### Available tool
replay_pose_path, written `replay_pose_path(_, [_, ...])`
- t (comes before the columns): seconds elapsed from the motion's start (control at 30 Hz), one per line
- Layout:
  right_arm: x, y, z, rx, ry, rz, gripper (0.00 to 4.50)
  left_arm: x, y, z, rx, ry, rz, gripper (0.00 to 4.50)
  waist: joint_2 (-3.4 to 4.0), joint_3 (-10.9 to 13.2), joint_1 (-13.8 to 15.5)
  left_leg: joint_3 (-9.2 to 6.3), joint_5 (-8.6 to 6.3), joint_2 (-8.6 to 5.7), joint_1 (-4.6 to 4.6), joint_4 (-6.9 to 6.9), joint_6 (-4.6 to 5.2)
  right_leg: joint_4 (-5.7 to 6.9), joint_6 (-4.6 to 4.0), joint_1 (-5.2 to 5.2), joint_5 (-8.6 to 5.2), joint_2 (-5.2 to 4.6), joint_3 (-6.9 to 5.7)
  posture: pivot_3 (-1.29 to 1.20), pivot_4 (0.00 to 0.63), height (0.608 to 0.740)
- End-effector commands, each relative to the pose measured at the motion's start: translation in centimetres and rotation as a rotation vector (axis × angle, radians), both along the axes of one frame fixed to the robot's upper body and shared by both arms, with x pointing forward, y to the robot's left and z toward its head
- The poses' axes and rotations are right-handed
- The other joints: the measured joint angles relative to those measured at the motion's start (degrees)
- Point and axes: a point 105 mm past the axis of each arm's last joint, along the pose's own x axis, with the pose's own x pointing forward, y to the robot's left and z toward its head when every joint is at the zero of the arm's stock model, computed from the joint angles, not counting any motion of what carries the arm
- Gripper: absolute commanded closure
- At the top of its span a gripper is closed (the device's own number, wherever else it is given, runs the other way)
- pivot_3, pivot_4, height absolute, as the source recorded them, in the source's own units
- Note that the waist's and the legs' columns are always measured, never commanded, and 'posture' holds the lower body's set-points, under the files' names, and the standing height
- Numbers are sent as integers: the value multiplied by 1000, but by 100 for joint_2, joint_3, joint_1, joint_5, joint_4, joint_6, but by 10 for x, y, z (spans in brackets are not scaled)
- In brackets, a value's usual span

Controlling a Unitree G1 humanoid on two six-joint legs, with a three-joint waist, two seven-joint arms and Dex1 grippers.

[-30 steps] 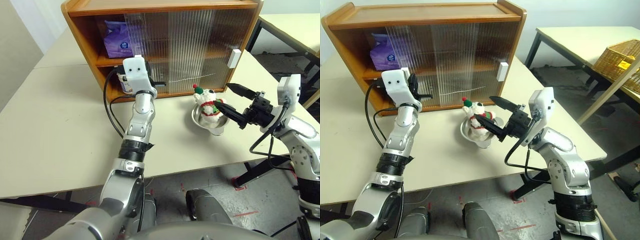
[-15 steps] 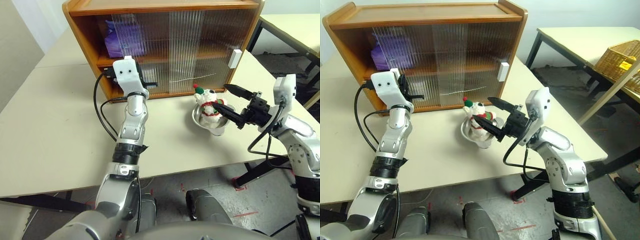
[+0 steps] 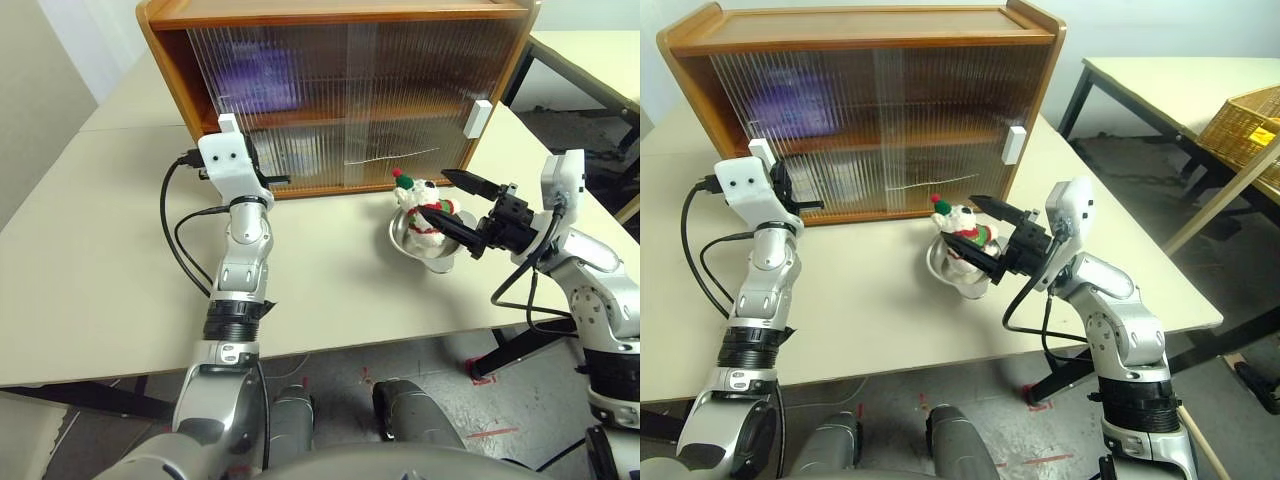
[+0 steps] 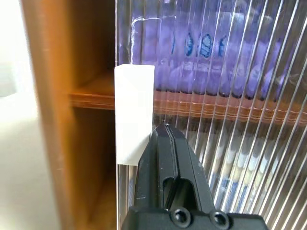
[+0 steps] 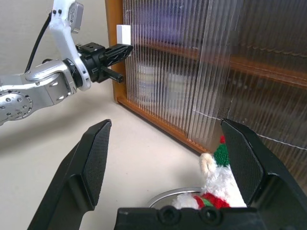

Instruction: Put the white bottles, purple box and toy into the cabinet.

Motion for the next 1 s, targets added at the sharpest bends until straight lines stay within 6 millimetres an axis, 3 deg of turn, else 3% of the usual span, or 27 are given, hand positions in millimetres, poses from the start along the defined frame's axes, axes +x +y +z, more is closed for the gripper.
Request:
replay_pose_path(0.03, [1,3,1,-6,-3,9,0,2,15,-5,-1,16,42,4475,0,0,6,0,0,0,0,0,0,0,0,0,0,0,0,-11,62,740])
replay_pose_path(0.73, [3,6,3,-7,1,16,0,-1,39,2,18,-13,116,4475,-1,0,18,0,0,2,3,-5,0,7,-7,-5,2,5,0,2,68,740])
replay_pose_path(0.77, [3,6,3,-7,0,16,0,1,33,2,21,-16,79,4475,-1,1,18,0,0,2,4,-6,0,7,-7,-6,2,6,0,1,71,740])
replay_pose_path(0.9, [3,6,5,-7,-1,16,0,8,-26,-4,-8,-5,-284,4475,-1,0,80,-1,0,2,2,-6,0,8,-10,-6,1,5,0,-3,72,740])
replay_pose_path(1.0, [3,4,5,-7,0,13,0,6,-50,-2,-31,-13,-441,4475,-4,2,161,-1,-1,1,-2,-4,-2,8,-11,-3,0,1,1,-10,73,740])
